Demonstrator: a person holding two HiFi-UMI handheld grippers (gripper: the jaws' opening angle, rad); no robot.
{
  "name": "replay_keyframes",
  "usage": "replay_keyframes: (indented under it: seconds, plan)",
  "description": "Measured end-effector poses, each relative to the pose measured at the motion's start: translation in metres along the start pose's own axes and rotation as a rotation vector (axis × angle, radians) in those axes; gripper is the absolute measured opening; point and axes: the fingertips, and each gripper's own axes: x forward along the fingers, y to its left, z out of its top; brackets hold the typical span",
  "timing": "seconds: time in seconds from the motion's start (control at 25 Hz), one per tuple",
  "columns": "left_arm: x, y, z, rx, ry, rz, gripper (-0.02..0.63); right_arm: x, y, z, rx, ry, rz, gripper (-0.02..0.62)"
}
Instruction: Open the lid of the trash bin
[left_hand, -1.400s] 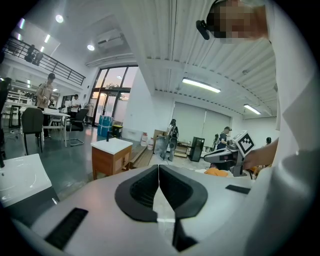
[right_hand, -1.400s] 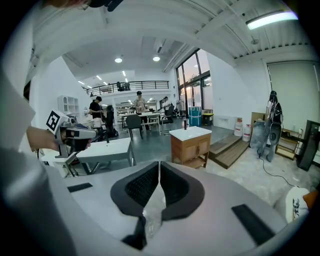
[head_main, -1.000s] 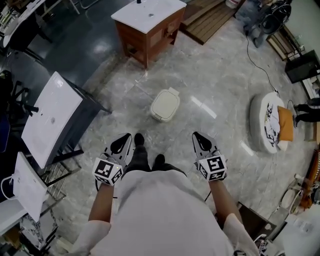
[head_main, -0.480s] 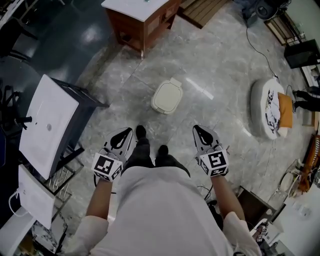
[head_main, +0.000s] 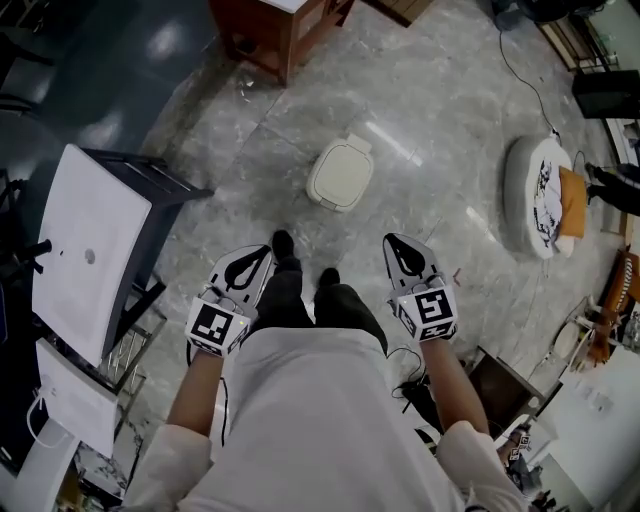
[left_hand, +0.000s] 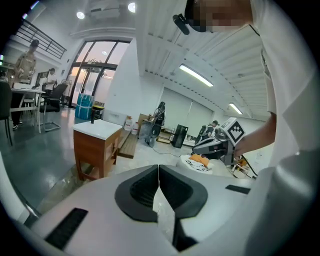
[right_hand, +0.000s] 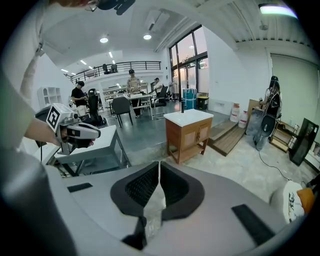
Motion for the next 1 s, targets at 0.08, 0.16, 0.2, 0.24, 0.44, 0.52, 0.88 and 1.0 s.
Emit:
replay_keyframes:
  seconds: [0.08,0.16,0.2,0.24,0.44,0.52,0.88,1.0]
  plan:
    - [0.001,0.004,-0.008,-0.005,0.009,-0.007,0.018,0.009,0.002,-0.003,0.000,0.018,0.003,0.031]
    - [0.003,0.008,-0.015,-0.012,0.013,-0.011,0.018,0.019,0.003,-0.005,-0.003,0.036,0.007,0.031]
    - [0.004,0.011,-0.017,-0.016,0.016,-0.010,0.018,0.024,0.004,-0.007,-0.006,0.043,0.009,0.031]
    - [0.006,0.014,-0.019,-0.022,0.020,-0.009,0.018,0.030,0.004,-0.008,-0.010,0.050,0.013,0.031]
    - [0.012,0.018,-0.028,-0.055,0.032,0.011,0.018,0.052,0.005,-0.016,-0.052,0.096,0.050,0.031]
    - [0.015,0.019,-0.030,-0.081,0.032,0.026,0.018,0.060,0.005,-0.020,-0.072,0.113,0.068,0.031]
    - [0.037,0.019,-0.051,-0.181,0.032,0.127,0.018,0.108,-0.004,-0.053,-0.134,0.191,0.165,0.032]
    - [0.045,0.018,-0.062,-0.217,0.032,0.161,0.018,0.126,-0.006,-0.074,-0.147,0.225,0.200,0.031]
